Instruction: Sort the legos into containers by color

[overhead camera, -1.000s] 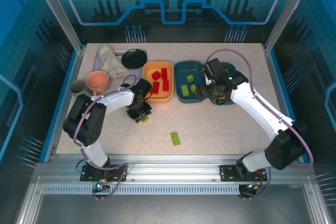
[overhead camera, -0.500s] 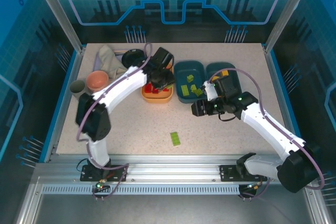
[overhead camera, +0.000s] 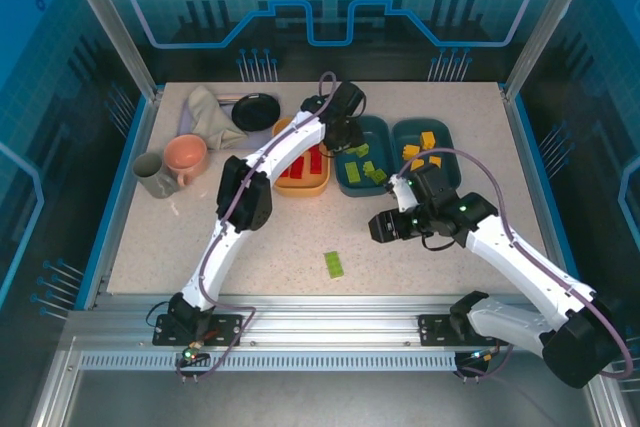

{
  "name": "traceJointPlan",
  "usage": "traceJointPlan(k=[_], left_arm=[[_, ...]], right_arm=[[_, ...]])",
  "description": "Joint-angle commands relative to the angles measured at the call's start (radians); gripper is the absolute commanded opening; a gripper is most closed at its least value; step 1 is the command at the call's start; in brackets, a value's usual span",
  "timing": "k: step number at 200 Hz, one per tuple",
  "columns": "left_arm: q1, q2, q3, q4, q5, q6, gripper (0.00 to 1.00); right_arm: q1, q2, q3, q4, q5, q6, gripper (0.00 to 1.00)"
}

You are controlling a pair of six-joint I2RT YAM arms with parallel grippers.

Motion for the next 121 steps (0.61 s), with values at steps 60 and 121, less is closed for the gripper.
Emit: traceJointPlan(k=[60, 121], left_arm=[[-0.003, 0.061, 0.075, -0.031, 0.017, 0.047, 0.59], [0.0, -0.179, 0.024, -0.084, -0.025, 0.009, 0.69]], right_arm=[[0.084, 0.0, -0.013, -0.048, 0.06, 0.002, 0.7], [0.315, 0.299, 0.067, -0.035, 0.179, -0.022, 0.76]])
